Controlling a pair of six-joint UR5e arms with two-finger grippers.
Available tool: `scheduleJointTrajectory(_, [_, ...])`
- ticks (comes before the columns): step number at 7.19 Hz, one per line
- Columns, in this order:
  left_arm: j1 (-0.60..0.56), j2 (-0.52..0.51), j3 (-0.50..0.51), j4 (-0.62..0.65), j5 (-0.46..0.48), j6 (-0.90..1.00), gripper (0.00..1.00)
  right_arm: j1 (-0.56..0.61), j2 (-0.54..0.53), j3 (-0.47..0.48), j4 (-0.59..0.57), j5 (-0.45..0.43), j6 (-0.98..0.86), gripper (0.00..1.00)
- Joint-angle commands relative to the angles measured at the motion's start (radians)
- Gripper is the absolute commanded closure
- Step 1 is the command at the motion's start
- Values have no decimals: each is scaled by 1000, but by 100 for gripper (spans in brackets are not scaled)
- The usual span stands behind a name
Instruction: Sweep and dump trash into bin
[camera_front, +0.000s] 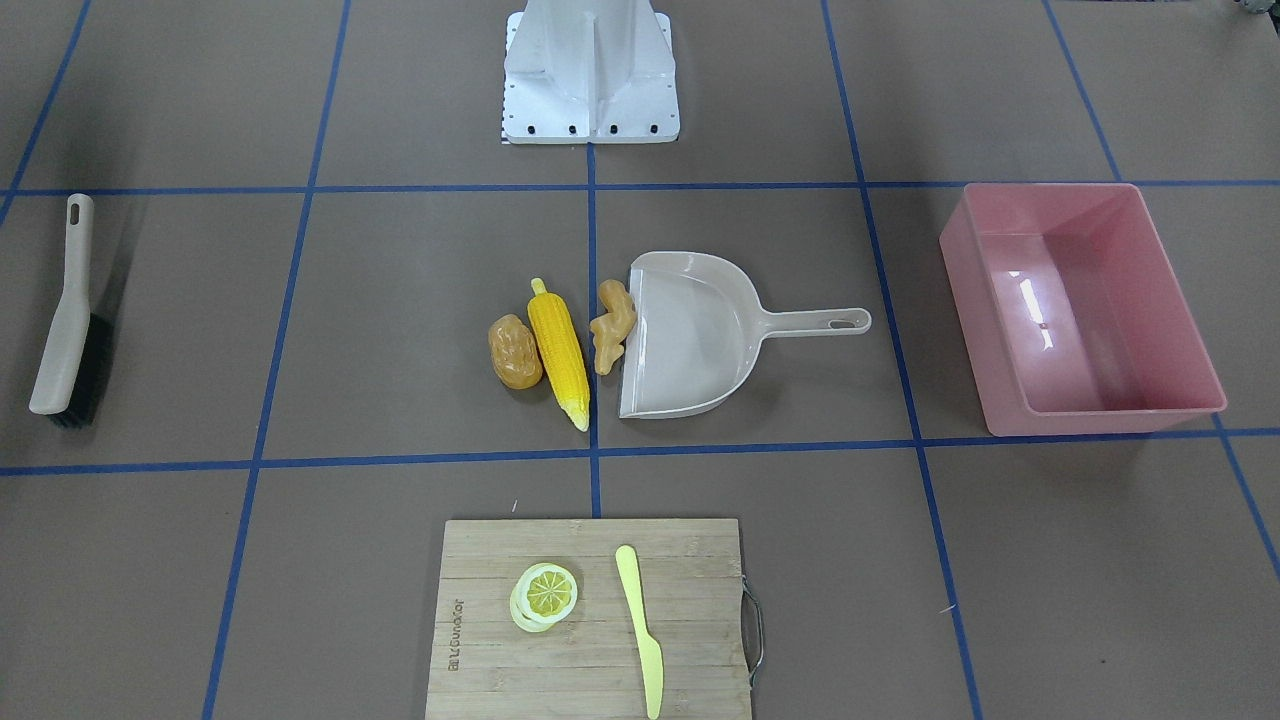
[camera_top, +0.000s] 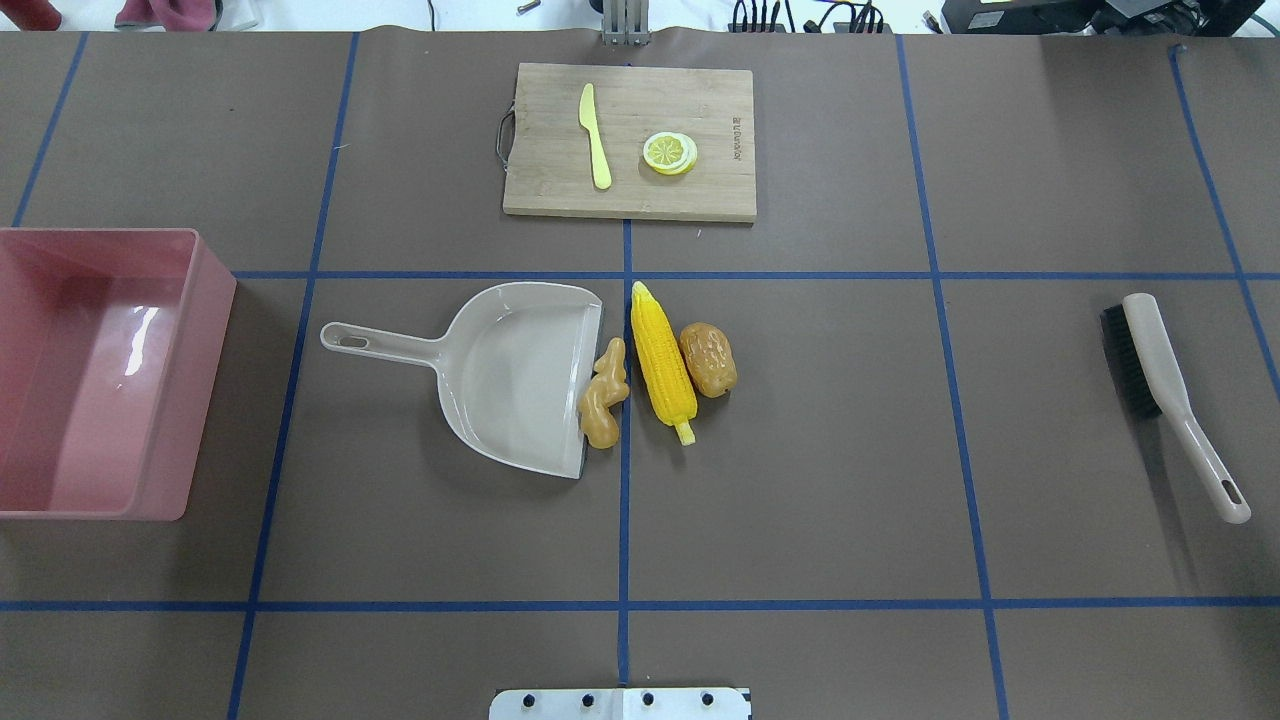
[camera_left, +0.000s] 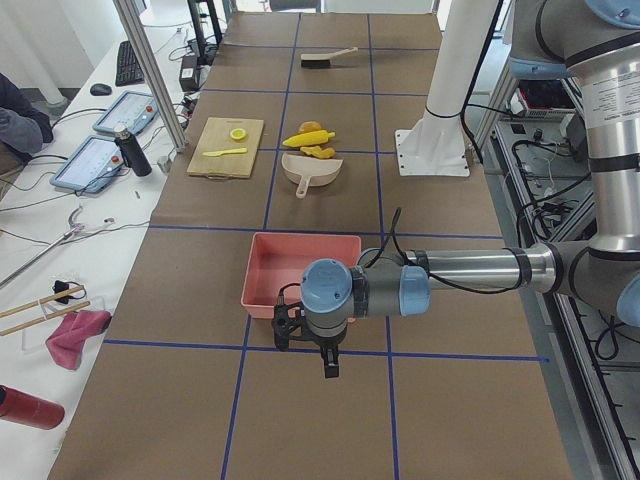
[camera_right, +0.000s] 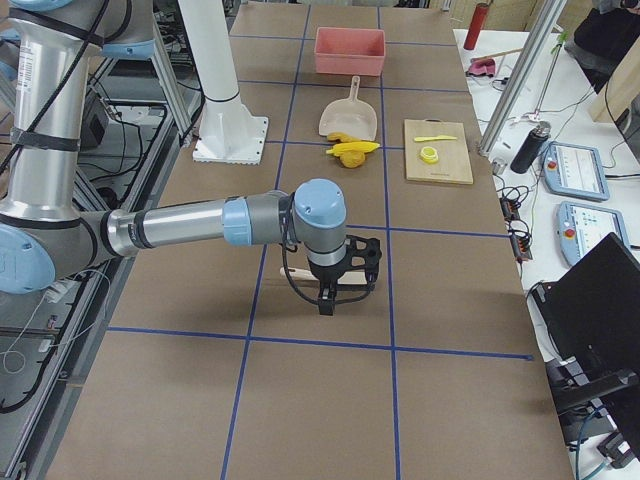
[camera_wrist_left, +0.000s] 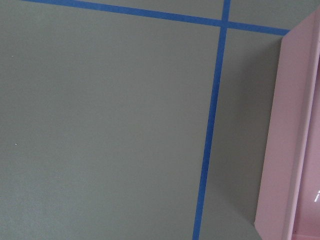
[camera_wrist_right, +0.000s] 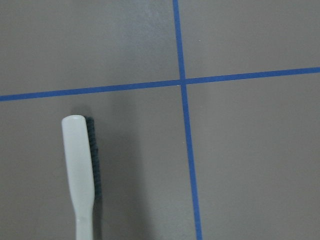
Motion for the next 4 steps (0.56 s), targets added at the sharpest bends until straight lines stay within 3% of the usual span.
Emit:
scheduleJointTrajectory(1, [2,2,-3,-3,-2,8,2,-105,-32,63,4,30,50,0])
scheduleJointTrajectory(2, [2,-6,-9,-5,-2,14,2,-195,-53,55,43,37,47,0])
scheduleJointTrajectory(4, [6,-29,-59,-35,1,26,2,-283,-101,-53,277,-3,53,0])
